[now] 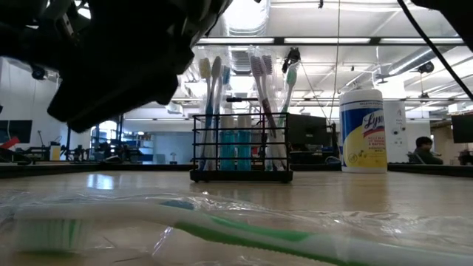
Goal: Pick & Place toothbrushing station
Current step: Put the blue toothbrush into the wire organizer
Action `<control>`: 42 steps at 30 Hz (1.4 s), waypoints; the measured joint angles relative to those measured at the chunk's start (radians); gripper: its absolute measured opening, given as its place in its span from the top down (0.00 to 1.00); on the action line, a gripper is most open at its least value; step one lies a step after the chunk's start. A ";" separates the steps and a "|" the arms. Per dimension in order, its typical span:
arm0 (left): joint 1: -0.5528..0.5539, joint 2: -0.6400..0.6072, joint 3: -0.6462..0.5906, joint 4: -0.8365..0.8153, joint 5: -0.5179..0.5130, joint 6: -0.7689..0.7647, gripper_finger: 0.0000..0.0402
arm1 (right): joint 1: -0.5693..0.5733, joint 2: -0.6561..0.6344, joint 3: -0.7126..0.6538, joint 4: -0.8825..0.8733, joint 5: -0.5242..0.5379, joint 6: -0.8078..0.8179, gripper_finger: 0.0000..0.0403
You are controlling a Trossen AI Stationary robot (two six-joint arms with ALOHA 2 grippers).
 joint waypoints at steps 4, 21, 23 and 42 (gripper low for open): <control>0.000 0.002 0.000 -0.013 0.000 -0.030 0.97 | 0.002 0.030 0.027 -0.043 -0.040 0.001 0.53; 0.000 0.002 0.000 -0.011 -0.011 -0.007 0.97 | 0.029 0.050 -0.068 -0.018 0.069 0.008 0.54; 0.000 0.002 0.000 -0.011 -0.012 -0.007 0.97 | 0.028 0.049 -0.082 -0.002 0.068 0.007 0.55; 0.000 0.001 0.000 -0.028 0.033 0.046 0.97 | 0.027 -0.030 -0.106 0.006 0.105 0.012 0.95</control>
